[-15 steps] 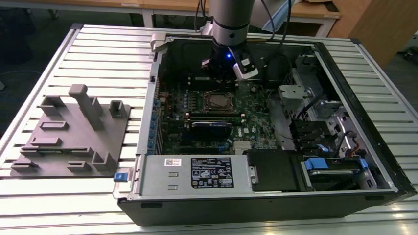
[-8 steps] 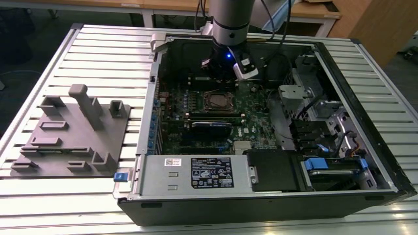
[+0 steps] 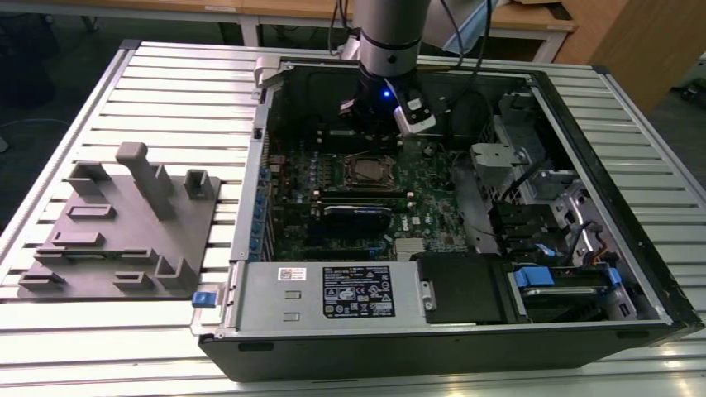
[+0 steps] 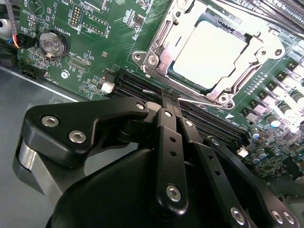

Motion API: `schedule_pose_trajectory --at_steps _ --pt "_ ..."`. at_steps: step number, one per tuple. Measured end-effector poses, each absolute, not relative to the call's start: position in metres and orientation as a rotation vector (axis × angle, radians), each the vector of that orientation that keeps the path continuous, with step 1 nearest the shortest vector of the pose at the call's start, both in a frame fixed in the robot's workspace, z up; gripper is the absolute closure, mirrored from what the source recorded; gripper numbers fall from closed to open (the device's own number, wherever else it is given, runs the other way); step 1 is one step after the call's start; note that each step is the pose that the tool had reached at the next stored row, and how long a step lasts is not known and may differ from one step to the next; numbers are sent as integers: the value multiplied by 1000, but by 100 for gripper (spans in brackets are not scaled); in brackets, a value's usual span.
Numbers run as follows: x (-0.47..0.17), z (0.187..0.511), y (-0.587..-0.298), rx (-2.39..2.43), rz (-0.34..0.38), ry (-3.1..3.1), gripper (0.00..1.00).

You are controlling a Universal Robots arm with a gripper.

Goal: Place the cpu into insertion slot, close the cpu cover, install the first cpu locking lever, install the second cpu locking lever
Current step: 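Install the first cpu locking lever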

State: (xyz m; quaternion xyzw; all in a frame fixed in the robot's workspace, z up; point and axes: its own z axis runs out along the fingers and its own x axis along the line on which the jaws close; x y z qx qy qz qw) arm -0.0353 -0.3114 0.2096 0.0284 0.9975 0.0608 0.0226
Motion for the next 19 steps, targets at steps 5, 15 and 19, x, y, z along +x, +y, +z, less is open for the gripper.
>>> schedule_pose_trajectory --at_steps 5,15,19 --pt "-34 209 -311 88 183 3094 89" --pt "-32 209 -310 89 184 3097 89" --pt "-30 208 -309 89 184 3099 89"
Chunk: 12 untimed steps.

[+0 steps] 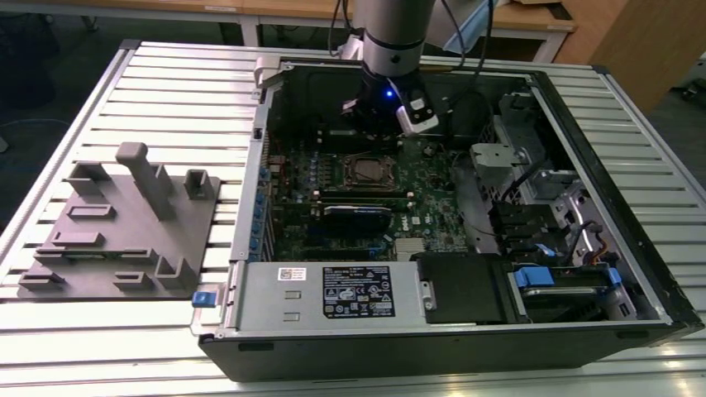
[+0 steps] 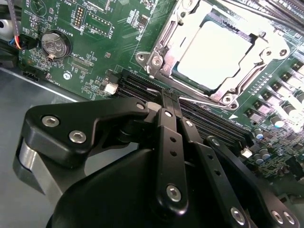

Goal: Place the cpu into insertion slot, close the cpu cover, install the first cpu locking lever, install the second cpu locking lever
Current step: 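Install the first cpu locking lever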

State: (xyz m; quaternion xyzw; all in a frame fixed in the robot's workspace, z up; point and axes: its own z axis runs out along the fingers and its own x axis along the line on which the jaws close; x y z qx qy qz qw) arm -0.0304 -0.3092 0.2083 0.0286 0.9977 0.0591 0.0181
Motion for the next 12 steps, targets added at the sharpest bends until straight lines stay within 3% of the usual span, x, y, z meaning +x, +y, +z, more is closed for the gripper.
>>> schedule_pose_trajectory --at_steps 12 --pt "-27 205 -309 89 184 3102 89"
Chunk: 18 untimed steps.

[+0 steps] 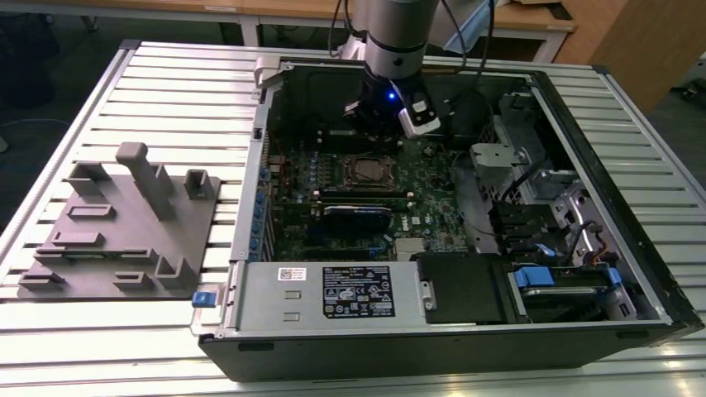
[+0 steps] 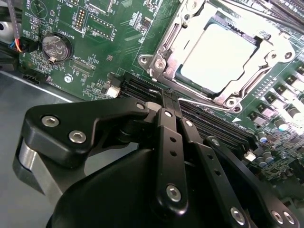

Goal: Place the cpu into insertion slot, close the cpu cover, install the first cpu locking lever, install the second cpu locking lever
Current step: 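Install the first cpu locking lever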

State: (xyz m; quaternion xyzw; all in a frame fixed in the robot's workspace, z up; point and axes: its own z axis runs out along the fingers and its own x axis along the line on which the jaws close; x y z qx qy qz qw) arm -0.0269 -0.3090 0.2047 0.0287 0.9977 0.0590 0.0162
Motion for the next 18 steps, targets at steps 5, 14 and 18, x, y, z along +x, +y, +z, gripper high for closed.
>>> schedule_pose_trajectory --at_steps 5,14,18 --pt "-26 203 -309 90 184 3105 89" --pt "-25 202 -309 90 180 3106 89" --pt "-25 202 -310 90 175 3106 89"
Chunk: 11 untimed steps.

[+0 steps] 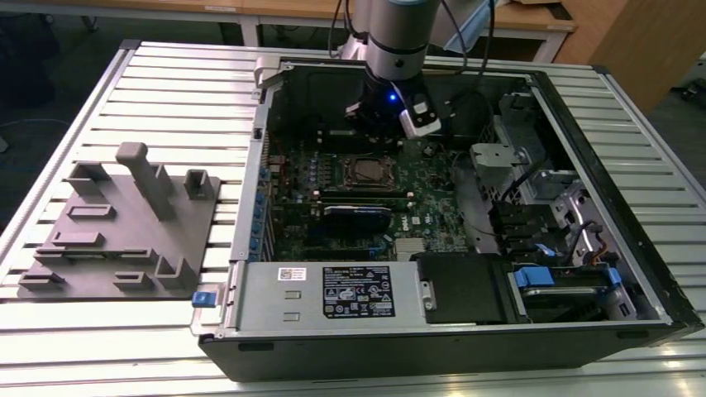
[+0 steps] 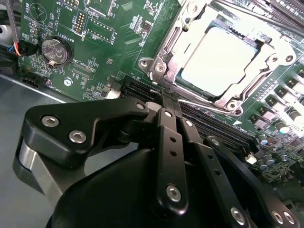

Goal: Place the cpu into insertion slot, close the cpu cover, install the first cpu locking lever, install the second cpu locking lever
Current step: 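Install the first cpu locking lever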

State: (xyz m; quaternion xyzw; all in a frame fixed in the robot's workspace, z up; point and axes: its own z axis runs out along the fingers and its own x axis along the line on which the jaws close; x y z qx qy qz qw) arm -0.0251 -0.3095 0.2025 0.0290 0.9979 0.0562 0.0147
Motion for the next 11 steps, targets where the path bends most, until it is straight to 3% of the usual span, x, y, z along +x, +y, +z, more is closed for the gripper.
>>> schedule_pose_trajectory --at_steps 11 --pt "-25 201 -311 101 172 3105 89"
